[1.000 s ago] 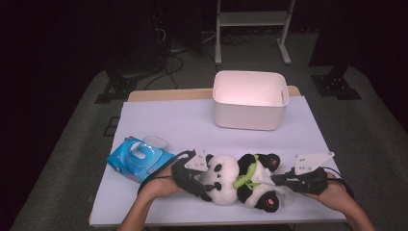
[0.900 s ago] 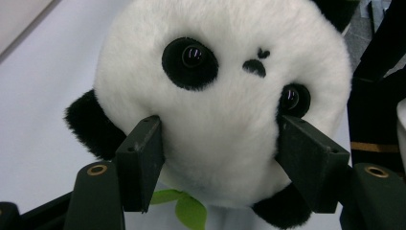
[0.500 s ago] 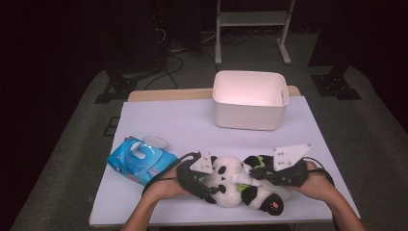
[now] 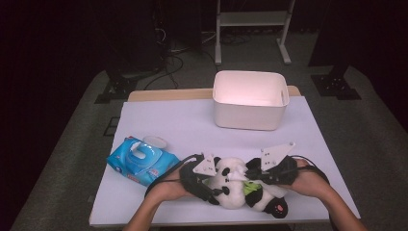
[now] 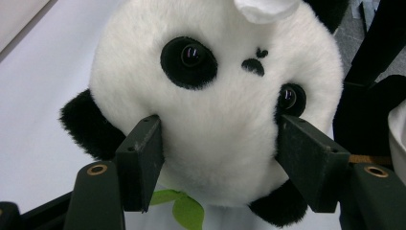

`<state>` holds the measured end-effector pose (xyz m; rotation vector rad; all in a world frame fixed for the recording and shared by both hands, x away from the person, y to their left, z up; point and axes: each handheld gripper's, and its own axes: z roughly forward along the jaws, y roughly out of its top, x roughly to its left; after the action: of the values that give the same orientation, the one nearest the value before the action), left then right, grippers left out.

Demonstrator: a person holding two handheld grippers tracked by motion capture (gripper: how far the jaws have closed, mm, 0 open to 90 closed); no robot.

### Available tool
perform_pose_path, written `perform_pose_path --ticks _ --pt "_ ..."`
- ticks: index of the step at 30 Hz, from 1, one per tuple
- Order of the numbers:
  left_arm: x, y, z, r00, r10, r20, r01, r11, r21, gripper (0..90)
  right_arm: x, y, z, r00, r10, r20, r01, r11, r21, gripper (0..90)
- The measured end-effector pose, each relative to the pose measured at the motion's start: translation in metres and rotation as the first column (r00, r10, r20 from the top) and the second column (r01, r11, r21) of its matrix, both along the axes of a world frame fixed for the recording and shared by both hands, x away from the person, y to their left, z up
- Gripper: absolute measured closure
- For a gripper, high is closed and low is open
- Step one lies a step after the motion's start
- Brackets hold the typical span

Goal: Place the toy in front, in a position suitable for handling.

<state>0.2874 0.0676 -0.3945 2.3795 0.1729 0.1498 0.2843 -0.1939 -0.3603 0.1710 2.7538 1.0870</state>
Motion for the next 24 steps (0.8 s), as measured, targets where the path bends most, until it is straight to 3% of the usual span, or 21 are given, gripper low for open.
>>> perform_pose_path --ticks 5,8,10,13,18,24 --pt "-0.004 -0.006 0.0 0.9999 -0.003 0.016 0.003 0.9997 0.023 33.6 -0.001 0.007 0.003 1.0 -0.001 0.007 0.001 1.0 -0.003 85.9" --pt "-0.002 -0.004 -0.001 1.0 -0.001 0.005 0.001 0.9999 0.01 33.5 -0.001 0.011 0.004 0.9999 -0.008 0.011 0.008 1.0 -0.017 82.0" --pt "-0.002 -0.003 -0.001 1.0 -0.001 0.003 0.001 1.0 0.007 33.3 -0.001 0.006 0.007 0.9998 -0.016 0.007 0.016 1.0 -0.008 79.5" --pt "-0.002 -0.003 -0.001 1.0 -0.003 0.002 0.003 0.9999 0.011 33.1 -0.005 -0.011 0.016 0.9995 -0.031 -0.012 0.031 0.998 0.054 74.4" --pt "-0.001 -0.002 -0.001 1.0 -0.005 0.0 0.005 0.9999 0.015 33.0 -0.01 -0.028 0.02 0.9987 -0.047 -0.02 0.048 0.997 0.068 74.1" --pt "0.0 -0.002 -0.001 1.0 -0.004 -0.004 0.004 0.9999 0.015 32.8 -0.014 -0.04 0.012 0.9957 -0.058 -0.072 0.062 0.997 0.044 69.8"
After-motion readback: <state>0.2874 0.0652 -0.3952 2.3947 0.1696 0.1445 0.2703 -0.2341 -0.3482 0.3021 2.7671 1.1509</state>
